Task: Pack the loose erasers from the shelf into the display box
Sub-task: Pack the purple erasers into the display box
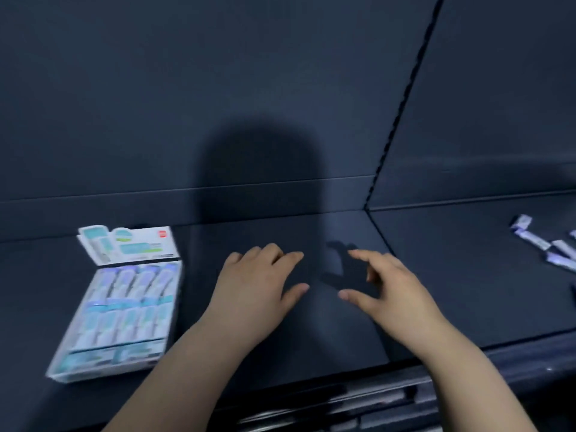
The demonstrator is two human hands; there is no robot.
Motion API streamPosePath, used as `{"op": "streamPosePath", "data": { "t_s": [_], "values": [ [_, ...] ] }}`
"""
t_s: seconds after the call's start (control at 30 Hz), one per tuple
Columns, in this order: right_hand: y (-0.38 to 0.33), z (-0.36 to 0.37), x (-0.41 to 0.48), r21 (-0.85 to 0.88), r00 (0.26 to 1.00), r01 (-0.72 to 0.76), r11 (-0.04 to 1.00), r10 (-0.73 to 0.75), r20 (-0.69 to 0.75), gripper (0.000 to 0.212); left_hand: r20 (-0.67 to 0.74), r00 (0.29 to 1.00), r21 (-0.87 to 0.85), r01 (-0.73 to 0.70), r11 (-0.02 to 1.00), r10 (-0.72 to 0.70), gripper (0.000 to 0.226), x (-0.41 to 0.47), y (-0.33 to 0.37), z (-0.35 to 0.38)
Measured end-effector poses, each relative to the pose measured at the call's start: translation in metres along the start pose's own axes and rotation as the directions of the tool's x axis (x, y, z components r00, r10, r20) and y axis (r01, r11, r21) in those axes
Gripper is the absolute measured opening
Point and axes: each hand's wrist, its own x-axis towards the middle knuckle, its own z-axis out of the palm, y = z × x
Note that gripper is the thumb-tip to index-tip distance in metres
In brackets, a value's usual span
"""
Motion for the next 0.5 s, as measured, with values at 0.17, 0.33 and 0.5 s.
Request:
{"op": "streamPosePath", "data": {
  "t_s": [0.17, 0.33, 0.5],
  "values": [
    [0.067, -0.064, 0.005, -0.069, 1.0, 0.021, 0.997, -0.022, -0.005, 0.061, -0.007, 1.0, -0.009, -0.003, 1.0, 0.002, 0.054, 0.03, 0.082, 0.022],
    [0.1, -0.094, 0.005, -0.123, 0.999, 0.029, 0.992, -0.024, 0.042, 0.064, 0.005, 1.0, -0.01, -0.029, 1.0, 0.029, 0.056, 0.049, 0.133, 0.036],
    [0.104, -0.095, 0.006, -0.172, 0.995, 0.038, 0.984, -0.022, 0.093, 0.064, 0.064, 0.996, 0.035, -0.06, 0.998, 0.058, 0.06, 0.061, 0.149, 0.036]
  ]
}}
